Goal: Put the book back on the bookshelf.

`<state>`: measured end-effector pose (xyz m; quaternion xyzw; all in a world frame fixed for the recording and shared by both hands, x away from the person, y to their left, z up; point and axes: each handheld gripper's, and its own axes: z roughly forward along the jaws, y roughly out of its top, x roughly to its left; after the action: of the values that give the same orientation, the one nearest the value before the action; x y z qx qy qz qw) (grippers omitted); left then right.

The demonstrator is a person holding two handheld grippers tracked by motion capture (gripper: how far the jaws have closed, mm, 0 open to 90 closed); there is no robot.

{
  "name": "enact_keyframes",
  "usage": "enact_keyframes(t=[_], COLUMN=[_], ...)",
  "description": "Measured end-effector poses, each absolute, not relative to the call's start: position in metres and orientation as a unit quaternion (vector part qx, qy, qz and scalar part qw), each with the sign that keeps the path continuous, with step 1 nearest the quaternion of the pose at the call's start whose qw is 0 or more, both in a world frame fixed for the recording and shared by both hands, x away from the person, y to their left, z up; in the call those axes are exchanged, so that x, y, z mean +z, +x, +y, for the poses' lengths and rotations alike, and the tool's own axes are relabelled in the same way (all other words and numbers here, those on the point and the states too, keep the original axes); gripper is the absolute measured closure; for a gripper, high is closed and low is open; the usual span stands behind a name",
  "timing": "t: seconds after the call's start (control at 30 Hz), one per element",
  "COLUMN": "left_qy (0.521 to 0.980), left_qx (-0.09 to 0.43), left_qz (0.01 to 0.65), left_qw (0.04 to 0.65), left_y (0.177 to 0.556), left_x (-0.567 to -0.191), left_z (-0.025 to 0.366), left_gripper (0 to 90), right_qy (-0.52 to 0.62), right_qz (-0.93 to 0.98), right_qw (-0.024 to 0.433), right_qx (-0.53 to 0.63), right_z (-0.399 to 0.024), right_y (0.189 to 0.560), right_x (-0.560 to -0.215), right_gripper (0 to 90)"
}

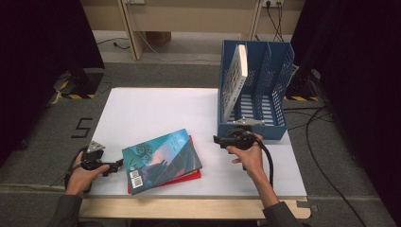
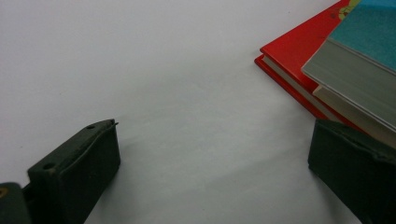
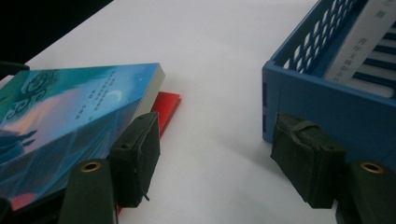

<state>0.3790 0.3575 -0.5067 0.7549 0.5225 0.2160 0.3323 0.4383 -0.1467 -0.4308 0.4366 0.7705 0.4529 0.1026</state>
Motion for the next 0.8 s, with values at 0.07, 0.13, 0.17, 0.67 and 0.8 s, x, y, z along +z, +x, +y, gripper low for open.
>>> enact_keyframes(t=[0.07, 0.13, 0.17, 0.67, 0.8], left_qy=[0.754, 0.754, 0.753, 0.755, 0.766], left_qx=[0.216, 0.215, 0.213, 0.195, 0.200], left_qz=[0.523, 0.523, 0.523, 0.510, 0.499], left_qw=[0.334, 0.335, 0.337, 0.364, 0.353], left_y=[0.379, 0.378, 0.377, 0.364, 0.359], left_x=[-0.506, -0.506, -0.505, -0.484, -0.477], left_z=[0.358, 0.359, 0.360, 0.355, 0.346], left_gripper=[1.7, 3.1, 3.6, 14.8, 19.1], right_qy=[0.435, 0.434, 0.431, 0.407, 0.398], right_qz=[0.774, 0.775, 0.777, 0.801, 0.808], right_qw=[0.097, 0.086, 0.083, 0.031, 0.020], right_qx=[0.450, 0.451, 0.450, 0.438, 0.433], right_z=[-0.144, -0.142, -0.141, -0.116, -0.110], right_y=[0.438, 0.436, 0.435, 0.416, 0.412], right_x=[-0.433, -0.436, -0.437, -0.456, -0.462], right_gripper=[33.4, 33.3, 33.3, 31.7, 31.4])
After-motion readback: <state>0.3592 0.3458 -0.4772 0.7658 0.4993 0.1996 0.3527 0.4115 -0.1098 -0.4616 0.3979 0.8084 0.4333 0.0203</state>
